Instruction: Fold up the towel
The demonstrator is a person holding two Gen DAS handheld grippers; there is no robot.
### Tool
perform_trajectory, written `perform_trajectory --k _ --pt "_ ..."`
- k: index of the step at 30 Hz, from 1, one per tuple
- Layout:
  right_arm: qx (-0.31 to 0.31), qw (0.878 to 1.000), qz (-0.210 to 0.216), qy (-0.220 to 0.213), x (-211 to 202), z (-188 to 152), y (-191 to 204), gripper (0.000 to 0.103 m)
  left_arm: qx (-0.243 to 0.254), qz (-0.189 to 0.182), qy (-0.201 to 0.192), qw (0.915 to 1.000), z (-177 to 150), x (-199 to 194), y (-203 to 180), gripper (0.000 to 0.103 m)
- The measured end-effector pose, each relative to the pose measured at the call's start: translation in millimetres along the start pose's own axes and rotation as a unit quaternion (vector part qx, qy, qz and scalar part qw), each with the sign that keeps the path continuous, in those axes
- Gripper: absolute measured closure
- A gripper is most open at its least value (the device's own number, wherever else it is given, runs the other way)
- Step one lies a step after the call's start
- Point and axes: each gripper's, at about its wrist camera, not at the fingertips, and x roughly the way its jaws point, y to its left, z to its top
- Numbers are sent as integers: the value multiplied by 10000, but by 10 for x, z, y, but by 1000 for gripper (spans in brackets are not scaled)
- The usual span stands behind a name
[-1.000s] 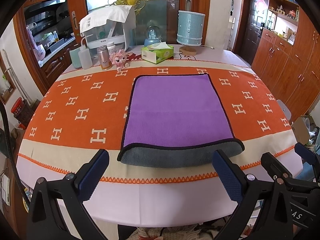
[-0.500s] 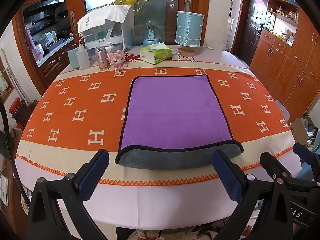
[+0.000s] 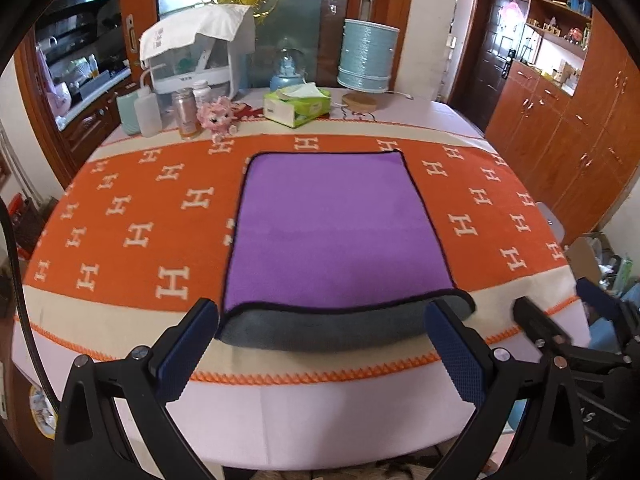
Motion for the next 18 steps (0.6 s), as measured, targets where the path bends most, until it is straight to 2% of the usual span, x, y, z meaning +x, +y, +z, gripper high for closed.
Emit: perform_trajectory --k 3,7,9,13,18 --pt "-100 9998 -106 -139 -11 88 -9 4 142 121 -134 9997 93 -27 43 1" --pt "-298 9990 -229 -260 22 240 -34 4 544 654 -496 9951 258 -86 103 1" --pt "-339 9989 -175 -285 58 319 -73 4 591 757 -593 9936 337 -92 173 1" --pt "-416 9987 -103 -288 172 458 -150 6 610 702 -435 9947 471 19 363 1" --pt "-480 9988 90 19 454 557 -229 20 715 706 -166 9948 521 282 521 1"
